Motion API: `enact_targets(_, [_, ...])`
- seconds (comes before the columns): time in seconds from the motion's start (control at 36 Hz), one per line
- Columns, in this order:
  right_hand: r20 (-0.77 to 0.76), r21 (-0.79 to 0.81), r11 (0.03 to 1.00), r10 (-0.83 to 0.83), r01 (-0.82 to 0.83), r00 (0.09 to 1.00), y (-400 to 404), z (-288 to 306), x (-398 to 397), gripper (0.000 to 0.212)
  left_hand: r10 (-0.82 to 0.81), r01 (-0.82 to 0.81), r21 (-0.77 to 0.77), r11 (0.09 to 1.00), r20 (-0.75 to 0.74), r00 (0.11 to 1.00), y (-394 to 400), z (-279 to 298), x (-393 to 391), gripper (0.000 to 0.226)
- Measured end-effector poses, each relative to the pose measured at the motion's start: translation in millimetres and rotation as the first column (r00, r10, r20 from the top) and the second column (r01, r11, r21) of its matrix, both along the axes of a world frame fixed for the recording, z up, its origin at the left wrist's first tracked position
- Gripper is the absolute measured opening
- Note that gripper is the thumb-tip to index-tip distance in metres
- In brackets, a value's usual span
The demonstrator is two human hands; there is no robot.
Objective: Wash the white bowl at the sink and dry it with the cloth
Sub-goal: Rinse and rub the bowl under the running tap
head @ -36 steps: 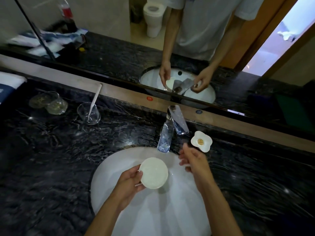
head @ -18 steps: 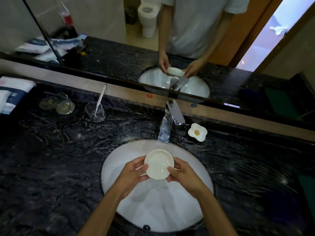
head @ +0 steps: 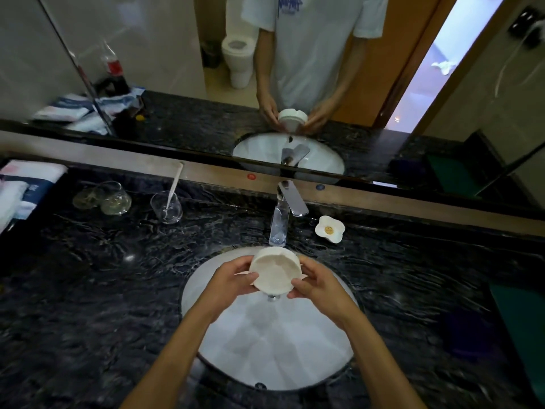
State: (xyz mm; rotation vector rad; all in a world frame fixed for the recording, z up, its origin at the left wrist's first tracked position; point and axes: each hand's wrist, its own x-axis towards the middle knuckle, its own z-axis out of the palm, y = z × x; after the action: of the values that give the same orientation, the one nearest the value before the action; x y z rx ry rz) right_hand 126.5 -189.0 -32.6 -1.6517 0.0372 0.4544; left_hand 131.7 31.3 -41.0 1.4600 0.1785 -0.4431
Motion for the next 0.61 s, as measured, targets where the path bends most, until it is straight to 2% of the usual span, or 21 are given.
enact_targets(0.11, [0.050, -0.024, 0.999, -0.043, 0.044, 0.998, -3, 12, 1, 0.047, -0.027, 0.026, 0.010, 1.000, 0.069, 0.997, -1, 16, 3, 0.039])
enact_targets(0.31, [0.180, -0.036, 0.993, -0.101, 0.109, 0.978, -1, 32, 2, 0.041, -0.009, 0.010, -0.004, 1.000, 0.150, 0.989, 0, 38, 10, 0.038])
enact_targets(0.47, [0.188, -0.093, 0.987, -0.110, 0.129, 0.976, 8, 33, -5, 0.045, 0.047, -0.049, 0.011, 0.999, 0.104, 0.993, -8, 34, 8, 0.036])
enact_targets(0.61, [0.216, -0.050, 0.984, -0.156, 0.170, 0.964, 10, 35, -11, 0.035, 0.081, -0.080, -0.011, 0.997, 0.124, 0.989, -5, 32, 5, 0.037])
